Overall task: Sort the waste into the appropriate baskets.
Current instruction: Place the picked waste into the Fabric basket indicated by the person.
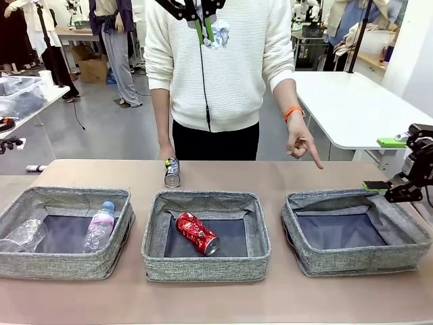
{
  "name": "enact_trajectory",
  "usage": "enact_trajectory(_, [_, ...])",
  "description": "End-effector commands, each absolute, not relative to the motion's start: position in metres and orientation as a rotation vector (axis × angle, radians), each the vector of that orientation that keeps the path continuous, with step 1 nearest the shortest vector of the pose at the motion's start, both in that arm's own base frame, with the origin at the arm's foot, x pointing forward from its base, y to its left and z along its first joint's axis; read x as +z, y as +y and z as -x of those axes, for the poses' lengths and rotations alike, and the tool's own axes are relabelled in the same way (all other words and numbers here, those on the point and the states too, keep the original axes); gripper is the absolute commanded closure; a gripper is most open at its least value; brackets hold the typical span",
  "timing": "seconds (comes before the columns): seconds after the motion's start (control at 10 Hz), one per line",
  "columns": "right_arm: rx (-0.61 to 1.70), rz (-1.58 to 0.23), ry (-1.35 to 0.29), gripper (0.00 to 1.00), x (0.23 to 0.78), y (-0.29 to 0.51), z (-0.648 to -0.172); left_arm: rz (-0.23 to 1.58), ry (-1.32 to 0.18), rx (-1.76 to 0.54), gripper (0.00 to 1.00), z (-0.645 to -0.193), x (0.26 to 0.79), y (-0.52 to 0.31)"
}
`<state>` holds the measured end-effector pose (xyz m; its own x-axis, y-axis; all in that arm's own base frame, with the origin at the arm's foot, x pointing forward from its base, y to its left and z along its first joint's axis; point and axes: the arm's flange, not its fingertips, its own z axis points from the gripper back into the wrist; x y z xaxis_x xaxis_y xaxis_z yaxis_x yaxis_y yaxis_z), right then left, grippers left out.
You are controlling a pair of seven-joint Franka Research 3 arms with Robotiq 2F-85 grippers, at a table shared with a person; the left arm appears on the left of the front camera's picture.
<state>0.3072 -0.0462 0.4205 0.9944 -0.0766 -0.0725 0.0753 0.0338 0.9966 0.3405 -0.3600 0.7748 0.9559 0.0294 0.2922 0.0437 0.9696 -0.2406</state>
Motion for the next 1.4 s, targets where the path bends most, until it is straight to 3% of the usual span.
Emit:
enact_trajectory(0.0, [-0.195, -1.450, -0.172, 0.00, 0.401, -0.102, -0.274, 0.361, -0.239, -0.133, 0.92, -0.321, 0.720, -0.378])
enact_trajectory(0.3, [-0.327, -1.364, -0.349, 0.00, 0.396, -0.137, -0.259, 0.465, -0.213, -0.174, 0.92, -0.317, 0.678, -0.392])
enact_trajectory(0.8, [-0.614, -1.399, -0.672, 0.00, 0.379, -0.249, -0.168, 0.508, -0.075, -0.462, 0.92, -0.368, 0.551, -0.550])
enact_trajectory(0.9, [-0.557, -1.406, -0.544, 0.00, 0.397, -0.234, -0.212, 0.508, -0.094, -0.439, 0.92, -0.377, 0.530, -0.575])
enact_trajectory(1.3, [-0.557, -1.406, -0.544, 0.00, 0.397, -0.234, -0.212, 0.459, -0.108, -0.417, 0.92, -0.380, 0.466, -0.638])
